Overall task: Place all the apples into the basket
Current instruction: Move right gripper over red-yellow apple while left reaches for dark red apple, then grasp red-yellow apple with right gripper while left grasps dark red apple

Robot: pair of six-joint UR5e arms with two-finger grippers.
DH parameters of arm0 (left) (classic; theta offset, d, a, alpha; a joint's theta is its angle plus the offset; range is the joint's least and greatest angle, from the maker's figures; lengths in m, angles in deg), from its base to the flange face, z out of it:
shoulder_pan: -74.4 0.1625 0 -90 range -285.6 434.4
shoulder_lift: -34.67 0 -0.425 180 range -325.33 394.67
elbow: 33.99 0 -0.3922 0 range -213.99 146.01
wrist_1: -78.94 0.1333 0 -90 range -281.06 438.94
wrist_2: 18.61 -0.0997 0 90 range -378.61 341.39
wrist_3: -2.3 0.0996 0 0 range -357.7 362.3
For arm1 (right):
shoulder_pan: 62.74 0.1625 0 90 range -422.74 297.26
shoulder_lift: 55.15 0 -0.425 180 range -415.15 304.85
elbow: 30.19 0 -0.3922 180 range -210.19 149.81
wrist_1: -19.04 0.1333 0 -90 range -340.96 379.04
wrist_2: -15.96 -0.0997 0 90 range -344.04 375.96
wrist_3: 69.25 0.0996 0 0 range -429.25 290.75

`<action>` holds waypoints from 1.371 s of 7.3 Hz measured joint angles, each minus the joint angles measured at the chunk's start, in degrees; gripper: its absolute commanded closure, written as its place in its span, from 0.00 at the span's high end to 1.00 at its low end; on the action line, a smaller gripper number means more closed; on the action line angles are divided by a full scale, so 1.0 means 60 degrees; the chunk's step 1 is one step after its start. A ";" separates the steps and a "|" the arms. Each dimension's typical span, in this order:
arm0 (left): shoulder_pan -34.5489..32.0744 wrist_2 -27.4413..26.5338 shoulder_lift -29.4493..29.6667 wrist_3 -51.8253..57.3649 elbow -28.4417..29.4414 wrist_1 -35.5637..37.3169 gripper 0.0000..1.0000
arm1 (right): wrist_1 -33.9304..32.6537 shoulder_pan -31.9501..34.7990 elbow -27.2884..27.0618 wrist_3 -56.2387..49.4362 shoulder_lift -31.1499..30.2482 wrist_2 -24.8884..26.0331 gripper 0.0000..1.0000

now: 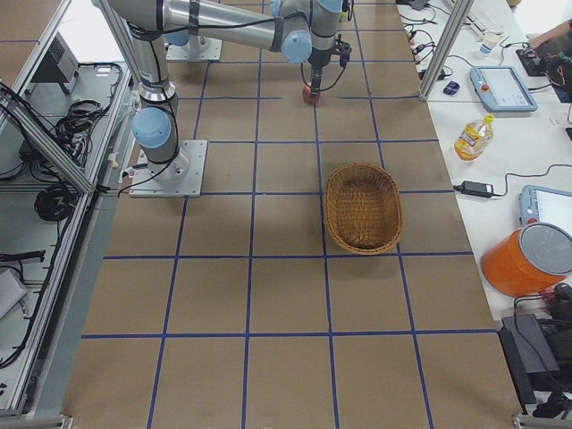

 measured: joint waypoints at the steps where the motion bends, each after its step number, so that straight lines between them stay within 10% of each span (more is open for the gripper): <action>1: 0.0620 -0.0074 -0.0322 0.1154 -0.0071 -0.0432 1.00 | -0.0511 0.0417 0.0016 0.0405 0.0406 -0.0020 1.00; 4: 0.2928 -0.0665 -0.0935 0.4474 -0.0869 -0.0395 1.00 | -0.1622 0.1467 0.0469 0.1326 0.1773 -0.0053 1.00; 10: 0.5782 -0.2124 0.0018 0.9410 -0.3067 0.4524 1.00 | -0.1784 0.2007 0.0826 0.1728 0.2862 -0.0644 1.00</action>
